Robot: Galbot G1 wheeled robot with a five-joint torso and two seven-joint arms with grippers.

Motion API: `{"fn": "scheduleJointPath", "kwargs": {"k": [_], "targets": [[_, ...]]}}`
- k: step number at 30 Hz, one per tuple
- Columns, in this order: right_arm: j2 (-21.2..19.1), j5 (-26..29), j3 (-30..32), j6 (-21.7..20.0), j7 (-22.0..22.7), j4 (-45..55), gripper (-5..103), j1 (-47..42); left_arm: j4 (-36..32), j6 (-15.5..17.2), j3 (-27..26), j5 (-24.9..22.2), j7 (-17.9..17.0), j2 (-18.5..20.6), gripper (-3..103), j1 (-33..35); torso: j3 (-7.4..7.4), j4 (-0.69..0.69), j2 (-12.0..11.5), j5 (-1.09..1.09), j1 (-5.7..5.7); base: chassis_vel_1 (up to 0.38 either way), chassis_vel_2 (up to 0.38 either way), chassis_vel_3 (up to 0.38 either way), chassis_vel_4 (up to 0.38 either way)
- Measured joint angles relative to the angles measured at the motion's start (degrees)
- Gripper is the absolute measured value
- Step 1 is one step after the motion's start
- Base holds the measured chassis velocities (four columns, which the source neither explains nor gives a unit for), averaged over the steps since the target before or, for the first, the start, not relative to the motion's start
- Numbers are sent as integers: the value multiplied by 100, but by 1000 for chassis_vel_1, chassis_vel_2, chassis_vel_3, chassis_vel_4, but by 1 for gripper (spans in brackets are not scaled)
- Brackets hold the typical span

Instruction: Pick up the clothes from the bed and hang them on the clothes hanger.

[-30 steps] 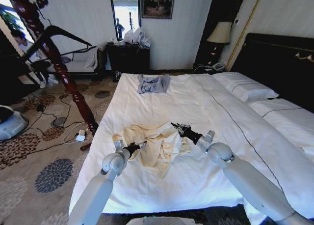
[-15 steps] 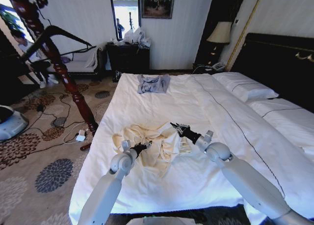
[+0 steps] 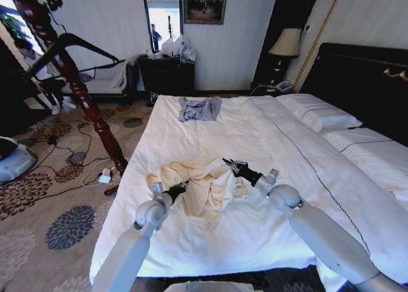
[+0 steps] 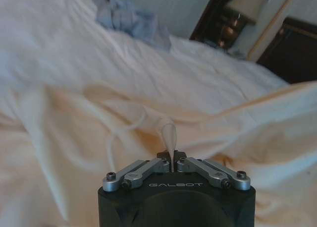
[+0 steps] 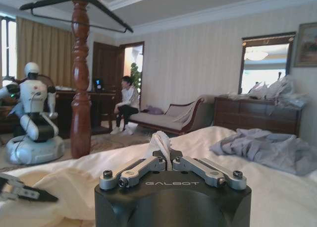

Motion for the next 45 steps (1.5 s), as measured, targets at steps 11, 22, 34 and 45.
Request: {"fn": "scheduleJointPath", "kwargs": {"k": [11,22,34,45], "targets": [[-380,1217,97,96,340,412,1,862,-801,-417,-1183,-1519,36,1488,1,-626,0,0,0,-1,0,0,0,0,0],[-401,2641,-970,61,751,255,1,3780,469,-550,-588,-2860,-22,3321,1,-4021,0,0,0,-3,2,0,0,0,0],[-78,3317,-1578,-112,966,-657,1,5938,1747,-481,615,-3304,-188,3340,1,-6628,1,-1,-1,1,2,0,0,0,0],[-1171,3505,-827,-422,1119,762,1,5011,-27,-358,183,-3830,-523,4241,1,-5844,0,1,0,4,0,0,0,0,0]]}}
